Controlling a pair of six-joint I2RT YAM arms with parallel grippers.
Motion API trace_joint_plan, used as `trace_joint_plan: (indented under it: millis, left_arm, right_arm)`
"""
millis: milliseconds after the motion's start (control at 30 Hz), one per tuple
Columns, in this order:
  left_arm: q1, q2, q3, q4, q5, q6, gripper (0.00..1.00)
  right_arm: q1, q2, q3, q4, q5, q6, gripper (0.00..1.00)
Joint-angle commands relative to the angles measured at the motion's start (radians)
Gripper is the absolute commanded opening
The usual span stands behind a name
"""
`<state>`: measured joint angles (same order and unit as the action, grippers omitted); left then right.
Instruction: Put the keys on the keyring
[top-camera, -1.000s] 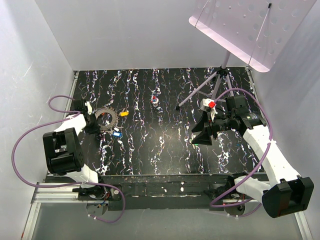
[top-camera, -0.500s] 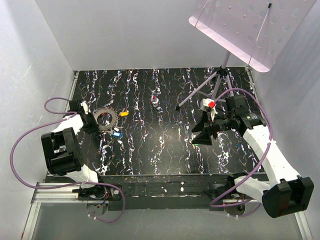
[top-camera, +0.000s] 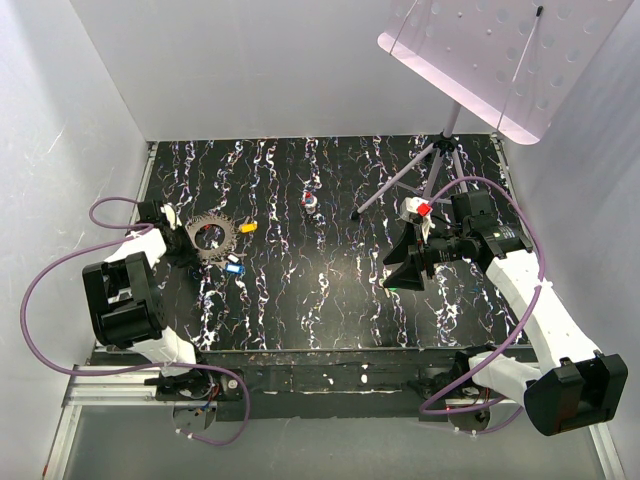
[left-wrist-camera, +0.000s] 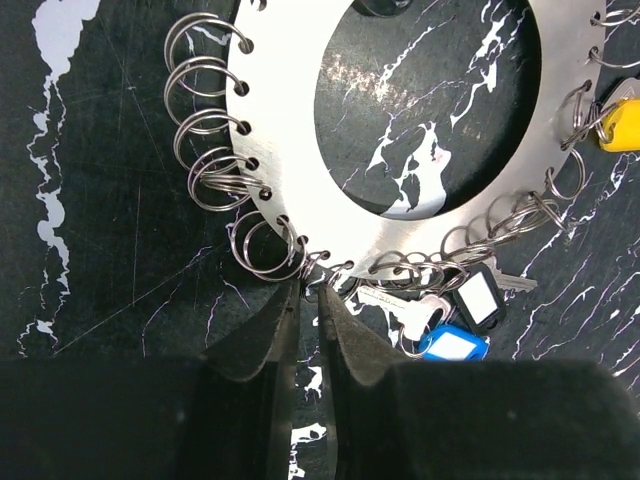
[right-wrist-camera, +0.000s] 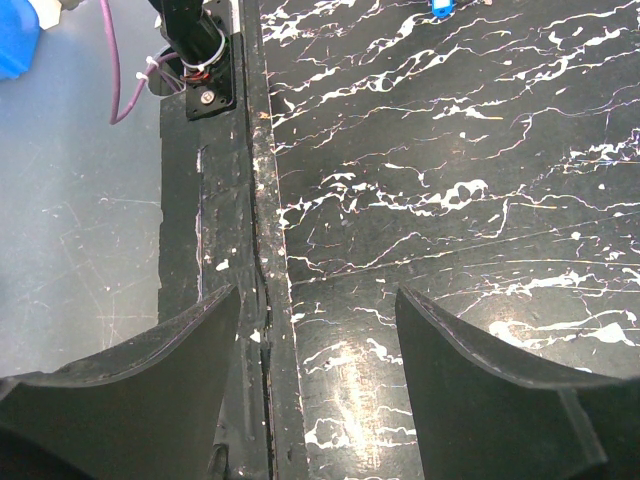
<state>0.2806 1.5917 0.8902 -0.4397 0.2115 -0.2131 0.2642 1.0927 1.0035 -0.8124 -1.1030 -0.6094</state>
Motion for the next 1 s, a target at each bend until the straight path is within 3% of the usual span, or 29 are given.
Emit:
trace_joint_plan:
  millis: [0, 133, 667, 967]
  left_arm:
    - [0.008, -0.009, 0.013, 0.01, 0.012, -0.002, 0.1]
    - [0.009, -0.018, 0.012, 0.015, 0.012, -0.003, 0.0]
    - [0.011, -0.229, -0.056, 0.101, -0.02, 0.011, 0.0]
    - [0.012, -0.263, -0.08, 0.079, 0.045, -0.048, 0.0]
  right_arm:
    - [0.006, -0.014, 0.018, -0.007, -0.028, -0.016, 0.72]
    - [0.007, -0.016, 0.018, -0.007, -0.026, -0.018, 0.72]
    - [0.007, -0.01, 0.017, -0.007, -0.026, -0.018, 0.72]
    - [0.007, -0.005, 0.017, -0.005, -0.024, -0.018, 0.72]
